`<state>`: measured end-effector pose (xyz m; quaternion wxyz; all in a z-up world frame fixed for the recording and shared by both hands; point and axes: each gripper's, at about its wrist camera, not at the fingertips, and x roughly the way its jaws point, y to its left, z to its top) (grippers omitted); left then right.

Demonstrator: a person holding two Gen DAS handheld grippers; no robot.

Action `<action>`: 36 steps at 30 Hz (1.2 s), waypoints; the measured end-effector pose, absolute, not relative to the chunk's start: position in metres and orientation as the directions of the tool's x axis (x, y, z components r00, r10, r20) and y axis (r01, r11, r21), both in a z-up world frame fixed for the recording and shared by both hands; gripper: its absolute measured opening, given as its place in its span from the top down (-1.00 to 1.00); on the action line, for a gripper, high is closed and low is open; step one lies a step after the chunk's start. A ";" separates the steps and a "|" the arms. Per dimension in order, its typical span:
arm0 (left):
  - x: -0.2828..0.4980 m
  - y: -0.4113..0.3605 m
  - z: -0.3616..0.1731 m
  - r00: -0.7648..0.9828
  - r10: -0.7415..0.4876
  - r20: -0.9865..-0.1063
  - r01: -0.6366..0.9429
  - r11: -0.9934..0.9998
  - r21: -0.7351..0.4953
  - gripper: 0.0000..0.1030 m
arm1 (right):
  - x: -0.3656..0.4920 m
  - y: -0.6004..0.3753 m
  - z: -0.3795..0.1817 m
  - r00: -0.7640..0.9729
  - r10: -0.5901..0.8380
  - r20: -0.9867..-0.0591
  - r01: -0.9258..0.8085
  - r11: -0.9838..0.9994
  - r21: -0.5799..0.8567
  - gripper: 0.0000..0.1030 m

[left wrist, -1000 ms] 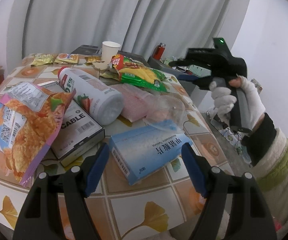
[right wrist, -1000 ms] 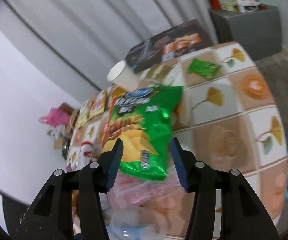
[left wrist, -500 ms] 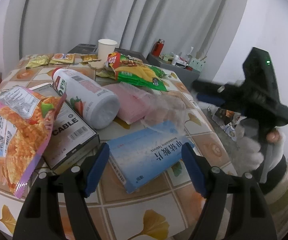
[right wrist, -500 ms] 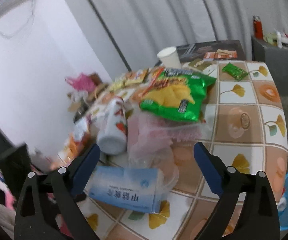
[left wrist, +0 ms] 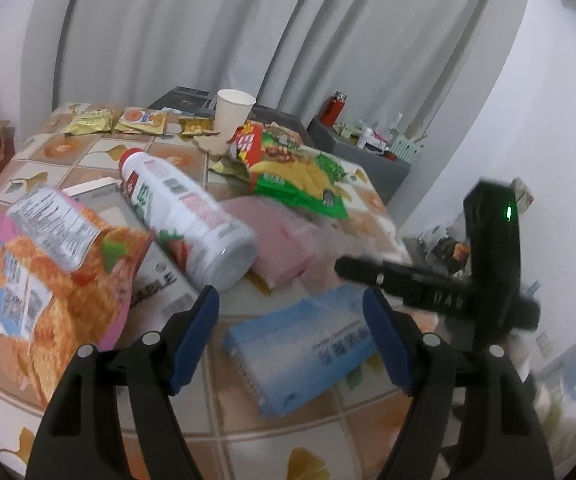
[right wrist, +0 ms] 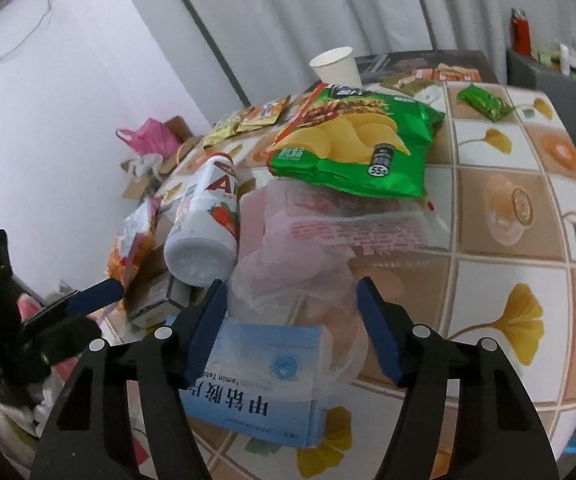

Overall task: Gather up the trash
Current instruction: 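Grasp the clear plastic dome lid with the right tool while the left tool grasps the pink-printed plastic bag, then carry the dome lid and plastic bag in both tools to the blue wastebasket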

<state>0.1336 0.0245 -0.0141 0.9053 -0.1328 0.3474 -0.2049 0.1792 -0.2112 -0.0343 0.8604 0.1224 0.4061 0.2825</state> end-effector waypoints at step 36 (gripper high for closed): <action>0.222 -0.139 -0.060 0.708 0.039 -0.705 0.512 0.660 0.550 0.45 | 0.134 -0.346 -0.040 0.661 0.567 -0.491 -0.183 0.757 0.628 -0.20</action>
